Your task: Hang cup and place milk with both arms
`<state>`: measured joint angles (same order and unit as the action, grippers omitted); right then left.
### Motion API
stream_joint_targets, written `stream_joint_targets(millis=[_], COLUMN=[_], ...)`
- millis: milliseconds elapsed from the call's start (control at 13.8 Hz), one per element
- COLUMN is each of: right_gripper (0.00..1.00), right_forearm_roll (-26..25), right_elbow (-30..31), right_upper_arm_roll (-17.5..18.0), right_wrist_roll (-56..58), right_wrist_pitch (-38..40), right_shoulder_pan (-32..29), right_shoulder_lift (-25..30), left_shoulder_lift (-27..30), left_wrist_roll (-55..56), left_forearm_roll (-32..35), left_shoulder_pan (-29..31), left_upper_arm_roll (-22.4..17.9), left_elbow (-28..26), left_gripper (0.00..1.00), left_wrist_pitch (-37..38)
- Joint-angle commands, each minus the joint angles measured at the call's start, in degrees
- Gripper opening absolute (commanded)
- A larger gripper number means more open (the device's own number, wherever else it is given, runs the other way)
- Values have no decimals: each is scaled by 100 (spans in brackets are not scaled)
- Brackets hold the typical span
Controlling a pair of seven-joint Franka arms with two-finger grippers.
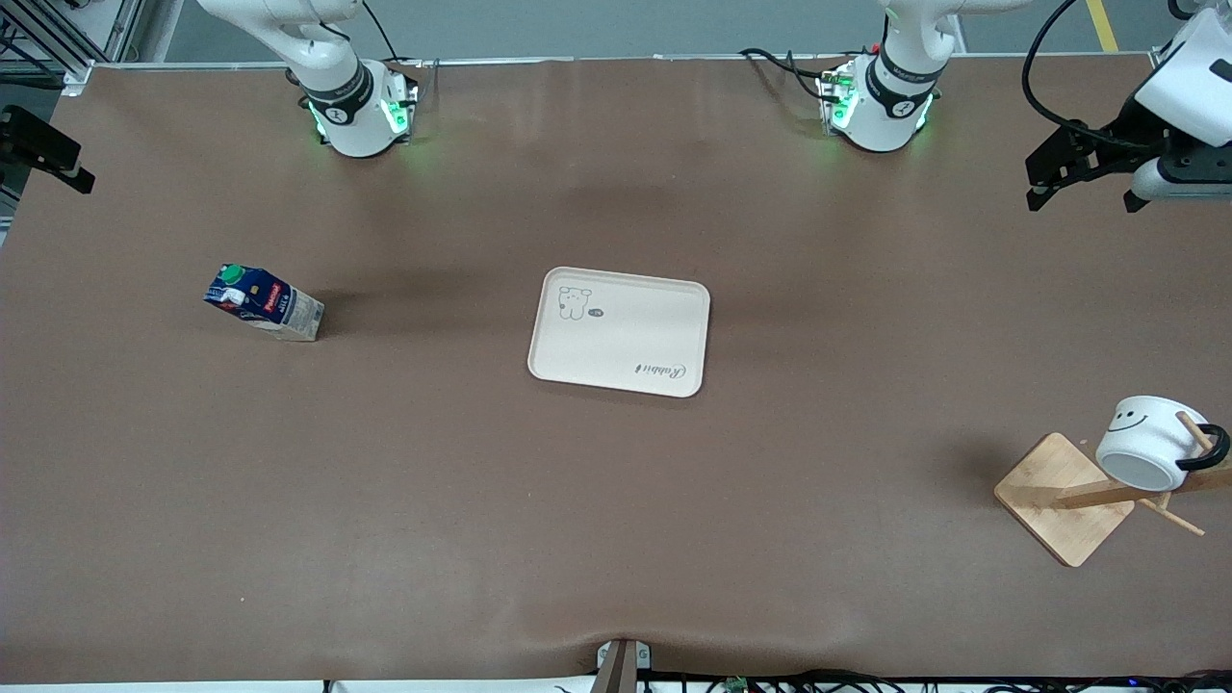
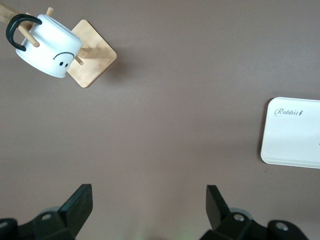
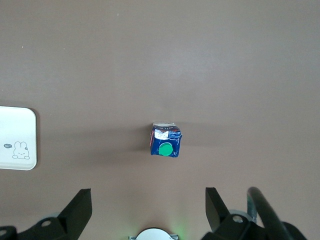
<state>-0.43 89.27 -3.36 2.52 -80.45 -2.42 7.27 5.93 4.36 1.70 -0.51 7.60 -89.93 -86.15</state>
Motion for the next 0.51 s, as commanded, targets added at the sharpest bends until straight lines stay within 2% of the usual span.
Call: stream_joint_targets(millis=[0, 435], right_gripper=[100, 100], right_forearm_roll=[-71, -71], right_elbow=[-23, -41], right_upper_arm_roll=[54, 54], right_wrist_roll=[65, 56], right_wrist_pitch=[-58, -49], right_shoulder_pan=[-188, -197], right_shoulder_lift=[-59, -86], left_shoulder_lift=[66, 66], left_wrist_roll=[39, 381], left_forearm_roll=[-108, -258], left_shoulder_pan=[16, 7], left_upper_arm_roll=[5, 5], left_elbow=[80, 133], left_gripper=[100, 100], left_wrist_pitch=[116, 212])
